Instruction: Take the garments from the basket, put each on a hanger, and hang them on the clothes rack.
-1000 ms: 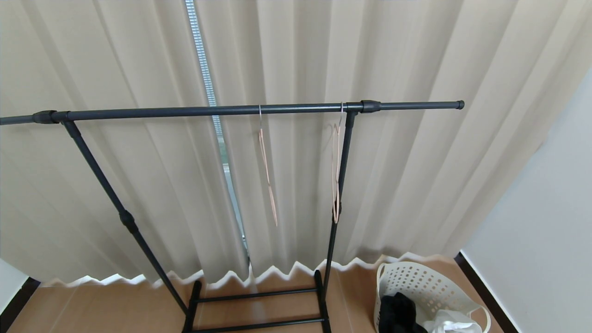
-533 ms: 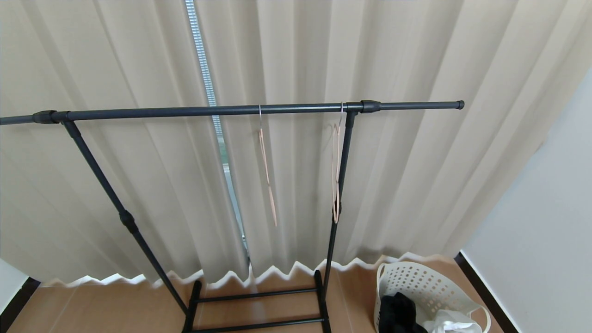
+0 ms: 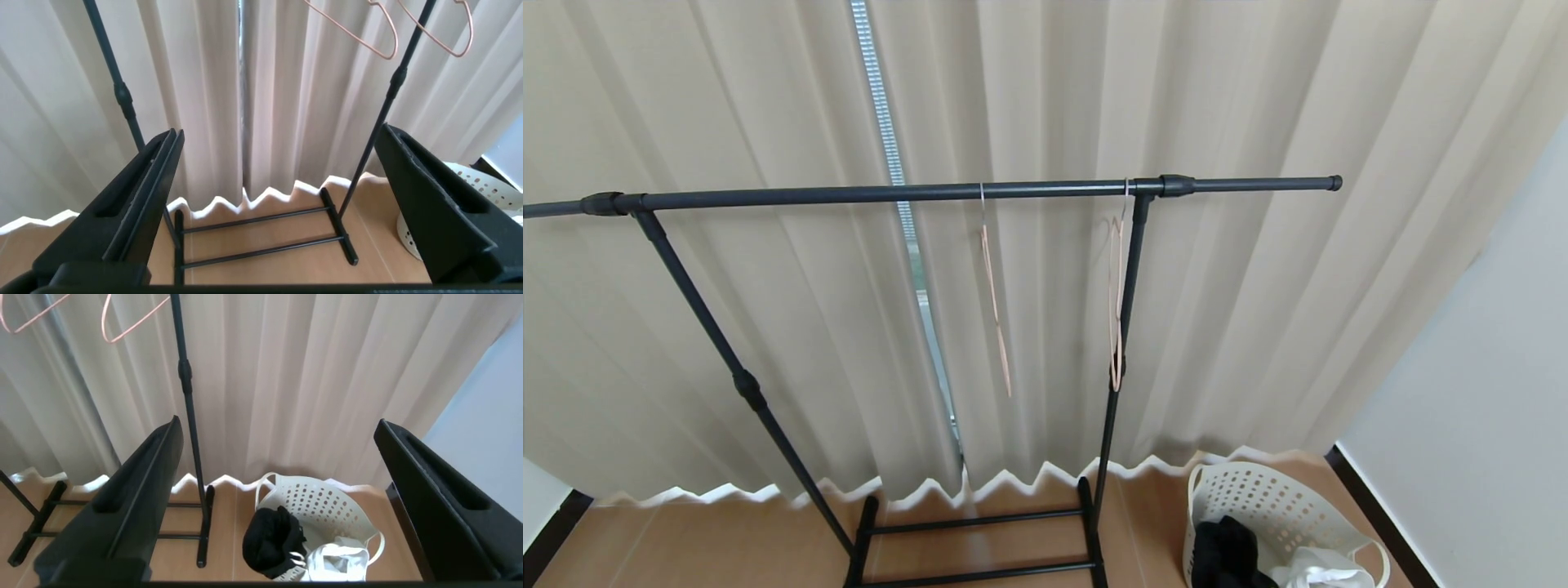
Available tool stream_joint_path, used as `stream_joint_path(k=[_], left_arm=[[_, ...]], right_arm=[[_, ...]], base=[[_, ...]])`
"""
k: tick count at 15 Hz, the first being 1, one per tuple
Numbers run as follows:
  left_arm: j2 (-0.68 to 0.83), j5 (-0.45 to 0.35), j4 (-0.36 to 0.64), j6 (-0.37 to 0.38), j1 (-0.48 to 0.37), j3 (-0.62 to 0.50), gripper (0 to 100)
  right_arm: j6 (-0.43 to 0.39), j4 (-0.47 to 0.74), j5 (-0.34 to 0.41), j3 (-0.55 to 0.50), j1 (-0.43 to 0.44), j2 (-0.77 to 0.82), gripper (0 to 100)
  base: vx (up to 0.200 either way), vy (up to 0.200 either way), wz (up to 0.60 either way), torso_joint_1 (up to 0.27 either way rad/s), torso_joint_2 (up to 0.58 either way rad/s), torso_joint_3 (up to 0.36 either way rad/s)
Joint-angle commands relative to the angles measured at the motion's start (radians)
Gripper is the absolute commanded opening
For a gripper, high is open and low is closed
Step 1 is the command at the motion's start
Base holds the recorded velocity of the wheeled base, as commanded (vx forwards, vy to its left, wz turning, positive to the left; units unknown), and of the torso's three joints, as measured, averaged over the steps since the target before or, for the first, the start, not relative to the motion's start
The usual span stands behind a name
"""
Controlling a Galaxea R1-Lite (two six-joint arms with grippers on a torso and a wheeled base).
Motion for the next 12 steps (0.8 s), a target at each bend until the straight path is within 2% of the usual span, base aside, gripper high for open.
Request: stream_joint_path(k=[1, 12], left_arm=[[0.001, 0.000, 0.000, 0.001, 0.000, 0.000, 100], [0.001, 0.000, 0.000, 0.001, 0.000, 0.000, 100]], right_arm=[[0.000, 0.000, 0.000, 0.000, 0.000, 0.001, 100], [0.000, 0.000, 0.000, 0.000, 0.000, 0.001, 100]], base=[[0.000, 0.000, 0.00, -0.149, 0.32, 0.183], [0.000, 0.000, 0.00, -0.149, 0.35, 0.196]])
